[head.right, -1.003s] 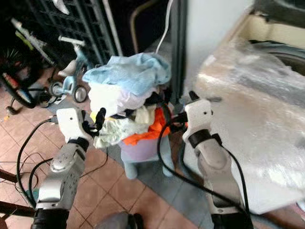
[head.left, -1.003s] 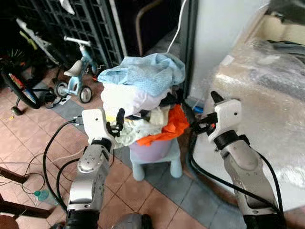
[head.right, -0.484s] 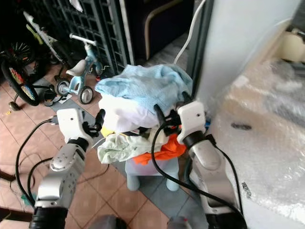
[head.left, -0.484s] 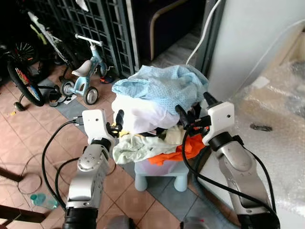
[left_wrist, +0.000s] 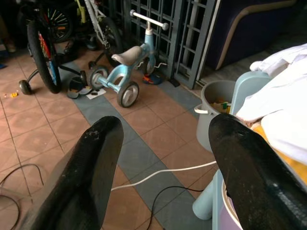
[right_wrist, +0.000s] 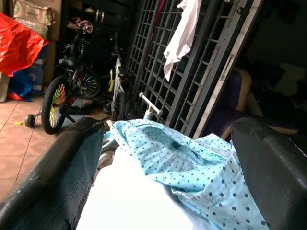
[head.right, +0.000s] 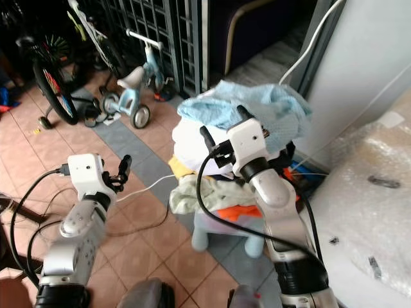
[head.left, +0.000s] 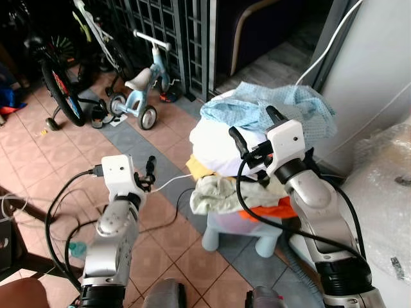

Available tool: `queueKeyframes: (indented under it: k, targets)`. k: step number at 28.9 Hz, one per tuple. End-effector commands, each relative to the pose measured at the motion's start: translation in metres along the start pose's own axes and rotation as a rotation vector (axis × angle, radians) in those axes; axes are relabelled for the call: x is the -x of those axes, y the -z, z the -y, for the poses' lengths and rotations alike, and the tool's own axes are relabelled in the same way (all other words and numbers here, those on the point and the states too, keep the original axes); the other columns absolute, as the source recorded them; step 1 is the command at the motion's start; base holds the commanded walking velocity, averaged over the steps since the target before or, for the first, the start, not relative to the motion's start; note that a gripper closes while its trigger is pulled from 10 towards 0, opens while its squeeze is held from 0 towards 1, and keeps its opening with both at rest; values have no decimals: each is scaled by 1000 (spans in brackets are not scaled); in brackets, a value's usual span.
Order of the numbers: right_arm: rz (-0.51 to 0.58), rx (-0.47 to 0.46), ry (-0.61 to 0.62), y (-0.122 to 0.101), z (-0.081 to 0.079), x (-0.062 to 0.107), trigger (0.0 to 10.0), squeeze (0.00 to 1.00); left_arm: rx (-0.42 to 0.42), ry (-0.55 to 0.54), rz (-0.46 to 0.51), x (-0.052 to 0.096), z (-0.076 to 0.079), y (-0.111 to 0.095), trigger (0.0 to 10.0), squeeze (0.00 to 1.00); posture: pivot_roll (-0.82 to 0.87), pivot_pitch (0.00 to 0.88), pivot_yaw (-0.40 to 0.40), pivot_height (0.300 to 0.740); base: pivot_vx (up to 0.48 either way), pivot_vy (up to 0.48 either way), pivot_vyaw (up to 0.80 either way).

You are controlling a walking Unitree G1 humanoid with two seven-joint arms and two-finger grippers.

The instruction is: Clothes washing

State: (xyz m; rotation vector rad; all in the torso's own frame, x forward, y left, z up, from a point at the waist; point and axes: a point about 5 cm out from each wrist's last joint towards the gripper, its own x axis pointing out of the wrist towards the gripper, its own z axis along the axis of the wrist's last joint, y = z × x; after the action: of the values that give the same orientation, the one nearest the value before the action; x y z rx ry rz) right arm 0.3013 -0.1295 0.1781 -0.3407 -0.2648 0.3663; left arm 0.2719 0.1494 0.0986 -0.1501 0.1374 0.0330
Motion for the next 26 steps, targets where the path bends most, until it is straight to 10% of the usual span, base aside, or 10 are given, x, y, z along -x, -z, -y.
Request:
queueKeyframes:
  k: [1, 10, 11, 12, 26]
  targets:
    - [-66, 46, 68, 11, 11, -1, 10000, 0, -12, 20, 0, 1, 5, -1, 10000, 0, -31, 102, 67, 740, 0, 0, 0]
    - [-236, 112, 181, 34, 32, -16, 10000, 0, -22, 26, -11, 1, 8, 0, 10000, 0, -25, 101, 62, 740, 0, 0, 0]
    - [-241, 108, 196, 35, 34, -17, 4000, 0, -23, 24, -12, 1, 8, 1, 10000, 0, -21, 101, 60, 740, 0, 0, 0]
    - [-245, 107, 202, 36, 34, -18, 0, 0, -25, 22, -14, 2, 7, 1, 10000, 0, -20, 101, 58, 740, 0, 0, 0]
    - [-338, -58, 223, 54, 27, -28, 0, 0, -47, 11, -26, 0, 6, 3, 10000, 0, -20, 96, 55, 740, 0, 0, 0]
